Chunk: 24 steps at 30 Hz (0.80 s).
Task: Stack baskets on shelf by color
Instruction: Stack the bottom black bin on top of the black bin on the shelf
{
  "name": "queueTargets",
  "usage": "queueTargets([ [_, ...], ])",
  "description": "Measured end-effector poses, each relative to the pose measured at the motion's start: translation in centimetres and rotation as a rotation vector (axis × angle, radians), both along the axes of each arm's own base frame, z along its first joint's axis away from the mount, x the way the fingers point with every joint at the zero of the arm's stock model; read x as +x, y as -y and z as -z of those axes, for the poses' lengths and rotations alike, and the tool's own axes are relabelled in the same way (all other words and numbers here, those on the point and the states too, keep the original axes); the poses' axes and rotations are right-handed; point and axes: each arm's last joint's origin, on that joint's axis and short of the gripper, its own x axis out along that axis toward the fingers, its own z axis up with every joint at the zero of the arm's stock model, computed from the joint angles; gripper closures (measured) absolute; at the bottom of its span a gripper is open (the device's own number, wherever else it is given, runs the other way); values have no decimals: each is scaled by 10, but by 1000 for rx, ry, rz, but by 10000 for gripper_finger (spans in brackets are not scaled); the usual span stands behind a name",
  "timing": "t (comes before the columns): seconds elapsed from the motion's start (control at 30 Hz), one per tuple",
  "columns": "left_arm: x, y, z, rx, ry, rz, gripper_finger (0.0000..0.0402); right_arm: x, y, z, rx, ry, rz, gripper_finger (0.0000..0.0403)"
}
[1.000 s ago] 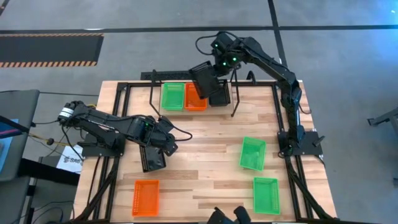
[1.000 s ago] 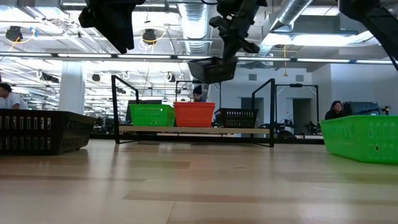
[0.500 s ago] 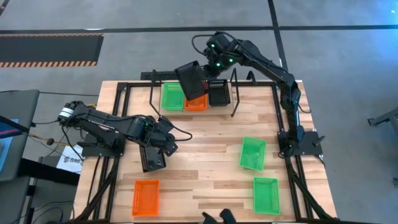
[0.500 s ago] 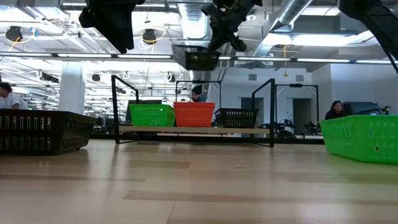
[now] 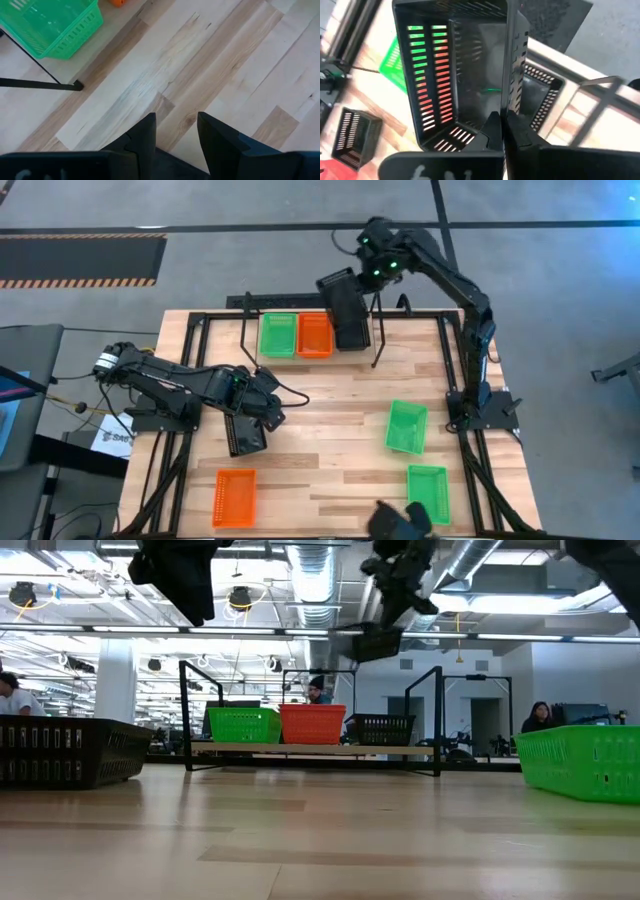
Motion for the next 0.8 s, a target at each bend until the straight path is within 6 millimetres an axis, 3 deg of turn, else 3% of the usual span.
queueTargets([
  [0.2, 0, 0, 0, -9, -7, 15, 269, -55, -5, -43, -77, 78, 89, 402],
  [0.53, 0, 0, 0, -12, -9, 16, 269, -129, -69, -99, -207, 135, 148, 402],
  [0.67, 0, 0, 0, -11, -9, 19, 269, -143, -98, -110, -243, 144, 183, 402],
  [0.8, 0, 0, 0, -9, -11, 23, 269, -142, -124, -117, -267, 181, 139, 402],
])
